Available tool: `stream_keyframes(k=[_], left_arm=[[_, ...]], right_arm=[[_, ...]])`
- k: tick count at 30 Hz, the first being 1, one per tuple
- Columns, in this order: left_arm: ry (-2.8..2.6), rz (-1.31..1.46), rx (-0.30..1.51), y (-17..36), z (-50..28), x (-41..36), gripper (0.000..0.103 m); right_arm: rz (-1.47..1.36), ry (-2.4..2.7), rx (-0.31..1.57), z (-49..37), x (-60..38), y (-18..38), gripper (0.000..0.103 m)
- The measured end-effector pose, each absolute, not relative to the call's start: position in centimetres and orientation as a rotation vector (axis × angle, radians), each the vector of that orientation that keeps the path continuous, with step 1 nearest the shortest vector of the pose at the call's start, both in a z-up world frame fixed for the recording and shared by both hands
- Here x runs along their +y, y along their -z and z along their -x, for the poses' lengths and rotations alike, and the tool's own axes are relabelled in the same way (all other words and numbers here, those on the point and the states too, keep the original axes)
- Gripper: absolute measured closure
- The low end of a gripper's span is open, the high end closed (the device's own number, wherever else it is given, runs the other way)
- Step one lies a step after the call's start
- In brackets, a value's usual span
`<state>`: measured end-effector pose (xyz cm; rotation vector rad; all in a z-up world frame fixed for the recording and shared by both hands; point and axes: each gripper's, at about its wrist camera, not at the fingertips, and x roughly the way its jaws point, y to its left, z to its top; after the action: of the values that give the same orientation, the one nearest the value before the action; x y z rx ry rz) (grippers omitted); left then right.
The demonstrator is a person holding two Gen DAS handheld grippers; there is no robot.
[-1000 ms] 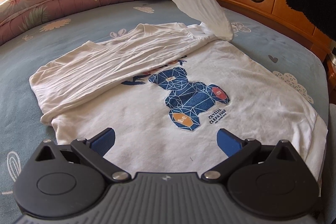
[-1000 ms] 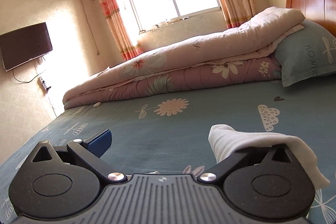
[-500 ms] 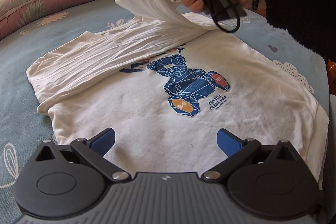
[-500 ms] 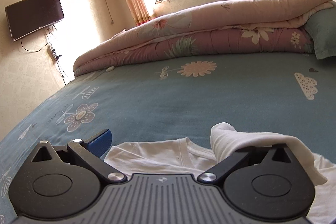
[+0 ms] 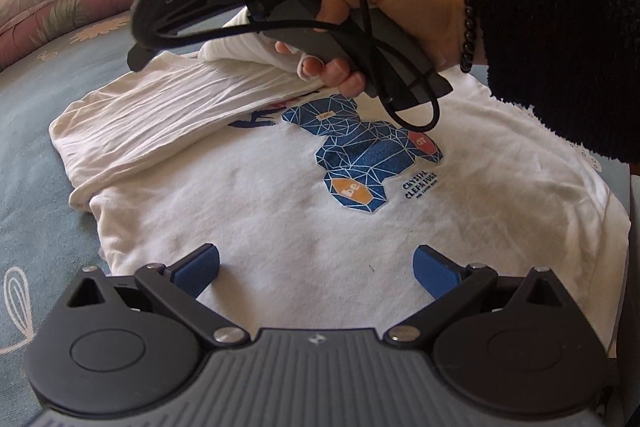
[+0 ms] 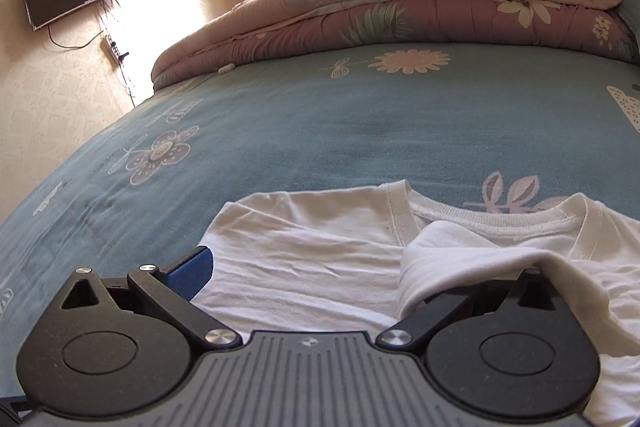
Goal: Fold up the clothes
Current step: 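Carry the held sleeve across the sweatshirt chest with the right gripper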
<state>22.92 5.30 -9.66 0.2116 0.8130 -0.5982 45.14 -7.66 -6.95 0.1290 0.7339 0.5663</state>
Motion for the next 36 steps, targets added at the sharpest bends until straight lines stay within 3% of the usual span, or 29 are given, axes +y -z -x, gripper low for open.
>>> stream_keyframes(k=[15,21,29,36], left_arm=[[0.607,-0.222,0.813,9.6,-23.0,5.2,0.001],[0.614,-0.226,0.813,9.4,-23.2,5.2,0.001],[0.619,-0.224,0.813,9.4,-23.2,5.2,0.001],[0.620,-0.230,0.813,9.5,-22.9,5.1,0.001]], right_arm=[[-0.383,-0.433,0.714,-45.1,-13.0,7.6,0.000],[-0.185,-0.623,0.657,-44.1,-8.5,5.6,0.000],[0.172,-0.687,0.773,-42.9,-2.8,7.0,0.000],[-0.112,-0.542,0.782,-43.9,-7.8,7.0,0.000]])
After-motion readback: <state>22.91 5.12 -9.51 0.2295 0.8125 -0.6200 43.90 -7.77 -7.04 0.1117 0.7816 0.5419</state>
